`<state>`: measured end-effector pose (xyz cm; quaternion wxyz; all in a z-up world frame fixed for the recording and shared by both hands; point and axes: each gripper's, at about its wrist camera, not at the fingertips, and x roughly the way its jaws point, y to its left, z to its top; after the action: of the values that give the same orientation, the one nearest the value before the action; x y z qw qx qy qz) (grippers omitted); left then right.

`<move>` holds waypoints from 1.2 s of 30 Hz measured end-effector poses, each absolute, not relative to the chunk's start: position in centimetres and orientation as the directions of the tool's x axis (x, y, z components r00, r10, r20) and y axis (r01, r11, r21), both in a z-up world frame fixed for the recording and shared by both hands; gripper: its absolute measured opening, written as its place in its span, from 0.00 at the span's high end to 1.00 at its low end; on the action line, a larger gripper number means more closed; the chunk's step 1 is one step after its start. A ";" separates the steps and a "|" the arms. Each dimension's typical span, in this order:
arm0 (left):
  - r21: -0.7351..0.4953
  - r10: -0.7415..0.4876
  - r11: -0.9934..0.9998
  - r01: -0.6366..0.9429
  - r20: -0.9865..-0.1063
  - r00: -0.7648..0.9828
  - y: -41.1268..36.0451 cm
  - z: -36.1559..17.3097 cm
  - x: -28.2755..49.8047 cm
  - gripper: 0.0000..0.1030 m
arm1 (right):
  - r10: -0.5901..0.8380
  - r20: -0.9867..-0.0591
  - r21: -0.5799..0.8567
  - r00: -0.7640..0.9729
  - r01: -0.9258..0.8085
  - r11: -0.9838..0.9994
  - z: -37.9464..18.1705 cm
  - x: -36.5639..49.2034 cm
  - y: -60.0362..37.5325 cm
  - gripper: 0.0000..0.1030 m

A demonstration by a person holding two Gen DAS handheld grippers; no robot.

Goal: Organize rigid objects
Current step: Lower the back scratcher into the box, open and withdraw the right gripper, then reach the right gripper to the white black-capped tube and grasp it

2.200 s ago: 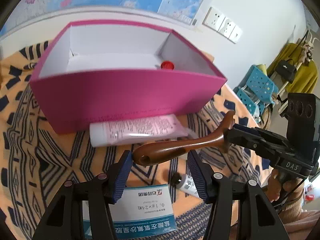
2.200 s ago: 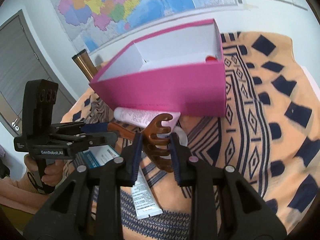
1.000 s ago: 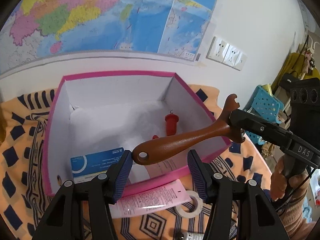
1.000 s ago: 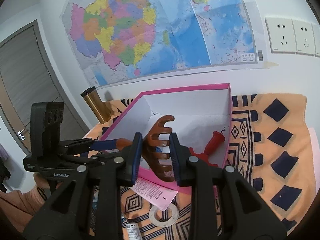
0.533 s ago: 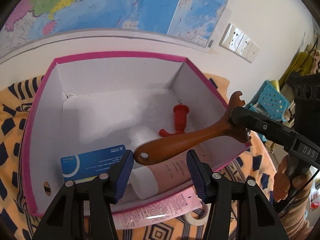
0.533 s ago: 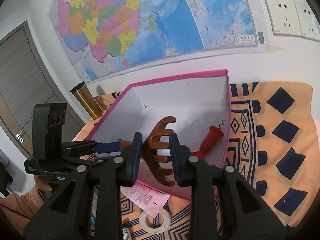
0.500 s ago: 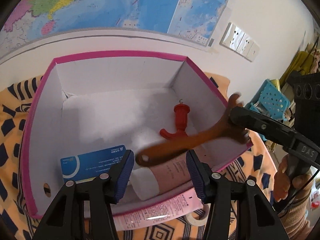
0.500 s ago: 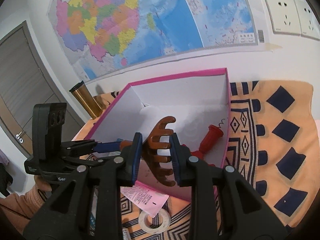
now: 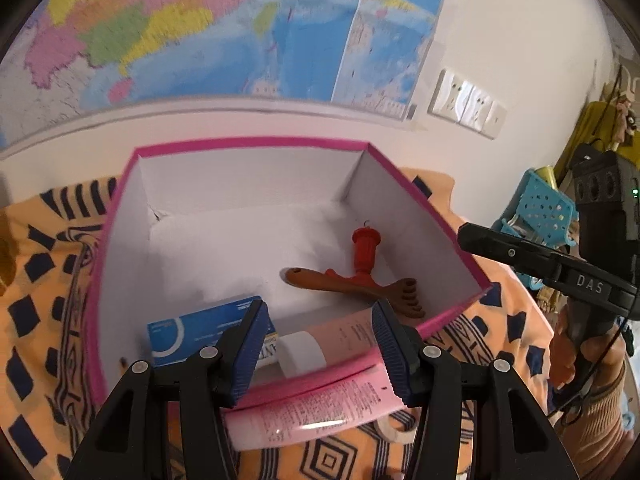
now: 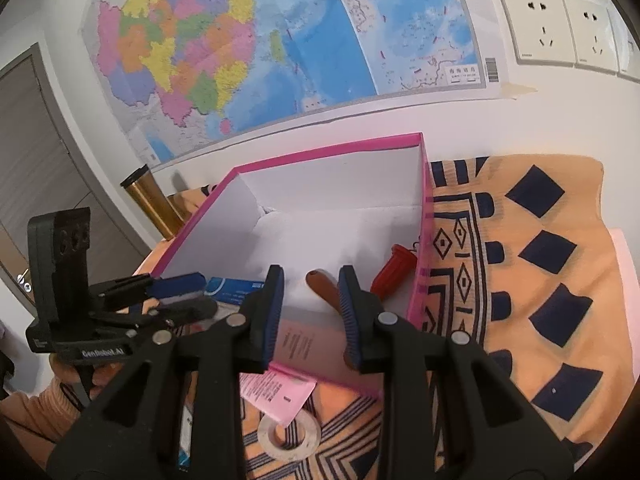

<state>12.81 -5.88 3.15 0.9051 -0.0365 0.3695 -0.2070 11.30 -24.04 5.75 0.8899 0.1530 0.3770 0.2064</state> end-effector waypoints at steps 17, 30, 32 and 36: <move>-0.221 -0.441 0.888 0.402 -0.654 0.615 -5.0 1.3 5.2 0.46 | 0.579 -0.644 0.458 0.500 -0.354 0.816 3.2 1.9 -21.6 0.64; -0.251 -0.448 0.884 0.394 -0.696 0.562 -5.5 -1.5 2.8 0.46 | 0.561 -0.775 0.375 0.291 -0.503 0.779 -1.5 0.0 -14.5 0.64; -0.255 -0.449 0.884 0.392 -0.699 0.557 -5.4 -1.7 2.6 0.46 | 0.562 -0.780 0.376 0.276 -0.510 0.773 -1.9 0.2 -14.0 0.64; -0.266 -0.449 0.885 0.382 -0.705 0.548 -5.0 -2.1 2.2 0.46 | 0.548 -0.793 0.358 0.267 -0.524 0.773 -2.5 0.4 -13.3 0.64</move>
<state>2.20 -4.98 -2.14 0.8790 -0.0405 0.4121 -0.2365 0.45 -13.29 -2.49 0.7958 0.0122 0.5031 0.3367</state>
